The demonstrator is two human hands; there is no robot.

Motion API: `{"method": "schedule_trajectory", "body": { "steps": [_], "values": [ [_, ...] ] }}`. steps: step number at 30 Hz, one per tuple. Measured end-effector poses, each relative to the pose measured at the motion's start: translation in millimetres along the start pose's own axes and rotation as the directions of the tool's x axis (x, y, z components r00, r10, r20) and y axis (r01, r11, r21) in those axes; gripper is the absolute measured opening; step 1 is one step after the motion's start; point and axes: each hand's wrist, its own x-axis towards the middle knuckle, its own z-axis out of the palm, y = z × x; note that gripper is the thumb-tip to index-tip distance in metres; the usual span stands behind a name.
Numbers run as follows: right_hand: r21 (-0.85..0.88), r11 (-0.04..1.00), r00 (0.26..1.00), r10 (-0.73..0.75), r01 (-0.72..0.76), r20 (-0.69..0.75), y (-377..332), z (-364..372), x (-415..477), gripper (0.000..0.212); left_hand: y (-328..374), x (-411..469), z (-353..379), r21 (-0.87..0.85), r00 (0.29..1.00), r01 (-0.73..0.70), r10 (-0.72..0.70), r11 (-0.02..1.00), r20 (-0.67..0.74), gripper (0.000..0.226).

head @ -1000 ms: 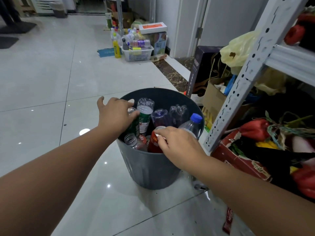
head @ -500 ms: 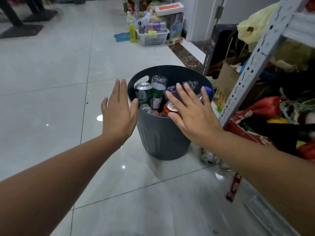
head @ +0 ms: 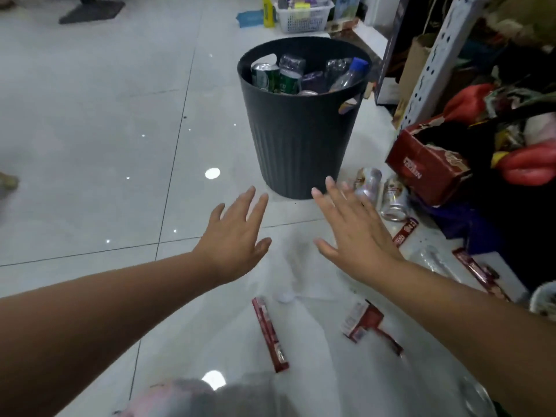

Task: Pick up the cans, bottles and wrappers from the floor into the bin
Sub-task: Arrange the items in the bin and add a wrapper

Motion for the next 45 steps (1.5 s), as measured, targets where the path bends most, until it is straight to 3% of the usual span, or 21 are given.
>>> {"method": "schedule_trajectory", "body": {
  "steps": [2, 7, 12, 16, 19, 22, 26, 31, 34, 38, 42, 45],
  "values": [
    [0.044, 0.999, 0.996, 0.001, -0.005, 0.094, -4, 0, -22, 0.085, 14, -7, -1, 0.047, 0.994, -0.097, 0.094, 0.994, 0.053, 0.07],
    [0.156, 0.986, 0.985, 0.029, -0.055, 0.168, -5, 27, -61, 0.087, 45, 14, 25, 0.11, 0.974, -0.22, 0.212, 0.969, 0.084, 0.064],
    [0.106, 0.994, 0.934, -0.006, -0.035, 0.357, 22, 75, -99, 0.084, 47, -7, 93, 0.176, 0.9, -0.372, 0.308, 0.912, 0.309, 0.072],
    [0.054, 0.998, 0.879, -0.003, -0.026, 0.477, 33, 102, -110, 0.081, 56, -5, 120, 0.122, 0.885, -0.341, 0.275, 0.932, 0.377, 0.06],
    [0.008, 1.0, 0.839, 0.007, -0.013, 0.544, 28, 115, -114, 0.083, 71, -6, 136, 0.095, 0.879, -0.313, 0.25, 0.945, 0.405, 0.068],
    [-0.046, 0.999, 0.869, 0.016, 0.007, 0.494, 21, 122, -117, 0.068, 75, -12, 148, 0.108, 0.877, -0.283, 0.211, 0.953, 0.432, 0.071],
    [-0.113, 0.991, 0.95, -0.032, 0.071, 0.311, 14, 120, -127, 0.046, 79, -16, 152, 0.15, 0.878, -0.301, 0.213, 0.942, 0.428, 0.045],
    [-0.192, 0.974, 0.966, -0.072, 0.122, 0.247, 15, 120, -129, 0.037, 82, -21, 150, 0.139, 0.846, -0.307, 0.204, 0.941, 0.493, 0.04],
    [-0.173, 0.983, 0.978, -0.027, 0.063, 0.205, 17, 101, -117, 0.03, 77, -15, 130, 0.127, 0.856, -0.298, 0.205, 0.946, 0.475, 0.035],
    [-0.078, 0.997, 0.98, 0.037, -0.022, 0.196, 32, 66, -95, 0.025, 76, -3, 81, 0.113, 0.92, -0.229, 0.177, 0.967, 0.35, 0.028],
    [-0.032, 0.996, 0.995, 0.08, -0.078, 0.067, 51, 7, -80, 0.018, 89, 1, 19, 0.005, 0.98, -0.098, 0.095, 0.995, 0.176, 0.013],
    [-0.055, 0.997, 0.998, 0.061, -0.063, -0.031, 65, -46, -70, 0.019, 98, -2, -26, -0.007, 0.993, -0.092, 0.092, 0.996, 0.073, 0.012]
  ]
}}
